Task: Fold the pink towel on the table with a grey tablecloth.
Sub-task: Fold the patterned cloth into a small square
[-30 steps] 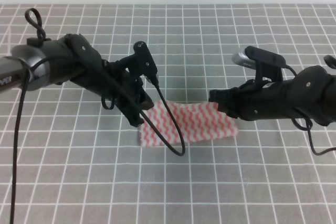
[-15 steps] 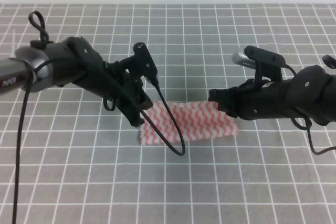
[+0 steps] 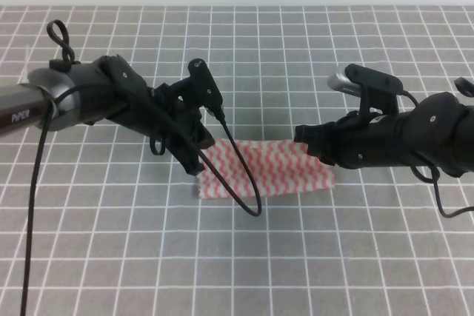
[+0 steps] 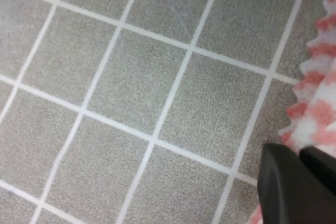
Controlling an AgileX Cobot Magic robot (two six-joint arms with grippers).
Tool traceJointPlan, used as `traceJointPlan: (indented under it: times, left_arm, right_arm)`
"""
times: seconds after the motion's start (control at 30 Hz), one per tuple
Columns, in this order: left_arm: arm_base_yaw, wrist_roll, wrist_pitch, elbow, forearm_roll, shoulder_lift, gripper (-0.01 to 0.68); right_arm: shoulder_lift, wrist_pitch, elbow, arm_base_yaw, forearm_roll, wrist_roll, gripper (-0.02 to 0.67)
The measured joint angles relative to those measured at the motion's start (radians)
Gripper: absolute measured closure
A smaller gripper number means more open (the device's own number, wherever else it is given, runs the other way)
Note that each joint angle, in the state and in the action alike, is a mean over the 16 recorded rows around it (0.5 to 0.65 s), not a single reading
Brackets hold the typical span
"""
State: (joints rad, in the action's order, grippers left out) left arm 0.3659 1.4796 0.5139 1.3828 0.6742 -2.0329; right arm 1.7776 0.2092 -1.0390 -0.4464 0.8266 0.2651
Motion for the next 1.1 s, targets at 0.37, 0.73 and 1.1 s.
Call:
traceJointPlan:
  times: [0.37, 0.73, 1.1]
  left_arm:
    - [0.012, 0.034, -0.029, 0.0, 0.023, 0.003, 0.675]
    - [0.025, 0.039, -0.063, 0.0, 0.031, 0.003, 0.675]
    - [0.025, 0.034, -0.079, 0.0, 0.032, 0.002, 0.649]
  right_arm:
    - [-0.002, -0.005, 0.0, 0.0, 0.0, 0.0, 0.664]
    - [-0.002, -0.014, 0.0, 0.0, -0.001, 0.0, 0.664]
    - [0.0, -0.015, 0.0, 0.0, -0.001, 0.0, 0.664]
